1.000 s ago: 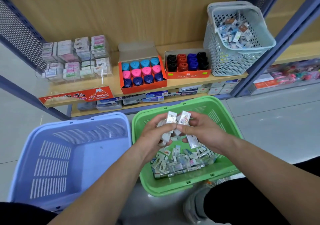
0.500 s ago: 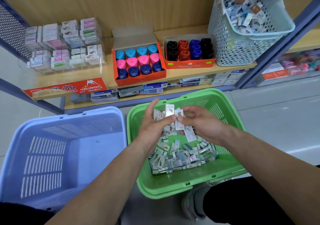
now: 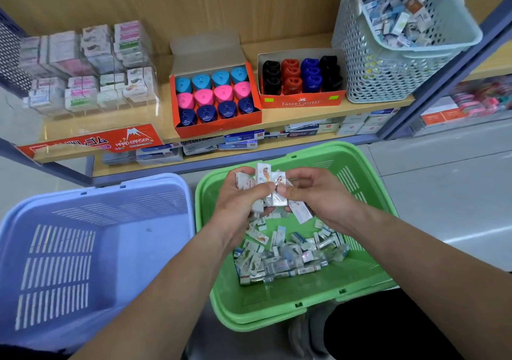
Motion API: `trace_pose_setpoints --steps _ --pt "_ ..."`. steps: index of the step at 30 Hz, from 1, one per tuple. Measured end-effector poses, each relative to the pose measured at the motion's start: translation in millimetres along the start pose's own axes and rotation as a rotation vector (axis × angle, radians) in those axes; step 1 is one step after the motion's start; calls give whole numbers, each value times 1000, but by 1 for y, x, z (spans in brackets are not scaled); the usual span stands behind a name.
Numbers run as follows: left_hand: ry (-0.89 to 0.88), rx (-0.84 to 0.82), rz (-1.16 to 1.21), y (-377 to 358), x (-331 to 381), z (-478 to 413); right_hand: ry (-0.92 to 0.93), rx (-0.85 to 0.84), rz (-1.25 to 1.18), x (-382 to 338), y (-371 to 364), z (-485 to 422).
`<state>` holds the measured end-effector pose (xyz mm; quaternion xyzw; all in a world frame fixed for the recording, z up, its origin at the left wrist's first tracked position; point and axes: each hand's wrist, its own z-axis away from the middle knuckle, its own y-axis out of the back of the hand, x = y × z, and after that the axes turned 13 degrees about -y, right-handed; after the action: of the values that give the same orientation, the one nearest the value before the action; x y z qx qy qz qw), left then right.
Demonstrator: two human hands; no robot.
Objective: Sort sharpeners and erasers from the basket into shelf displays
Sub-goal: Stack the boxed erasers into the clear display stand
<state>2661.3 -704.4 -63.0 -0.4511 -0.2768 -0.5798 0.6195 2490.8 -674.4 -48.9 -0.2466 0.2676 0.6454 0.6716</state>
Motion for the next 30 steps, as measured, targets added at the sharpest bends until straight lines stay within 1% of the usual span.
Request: trace_pose_setpoints --steps 3,5,9,12,16,19,22,24,27,30 --pt "22 -8 -8 0 -1 1 -5 -23 -28 3 2 -1" --pt "27 0 -25 -2 -3 1 -10 -16 8 2 2 1" --pt "4 8 -76 -1 -3 0 -9 13 228 2 -2 5" --pt "-22 -18 -105 3 -4 2 69 54 345 3 -5 7" --pt "-21 -42 -83 4 0 6 186 73 380 -2 -1 11" --pt "-40 -15 -117 5 3 7 168 126 354 -4 3 11" --pt "-72 -3 -199 8 9 9 177 195 407 -5 4 14" --pt "-88 -21 -234 11 17 12 178 171 346 -13 2 22" --pt "-131 -88 -311 19 41 23 168 34 130 -29 -11 40" --pt "-191 -132 -394 37 74 40 238 -50 69 -45 -32 54"
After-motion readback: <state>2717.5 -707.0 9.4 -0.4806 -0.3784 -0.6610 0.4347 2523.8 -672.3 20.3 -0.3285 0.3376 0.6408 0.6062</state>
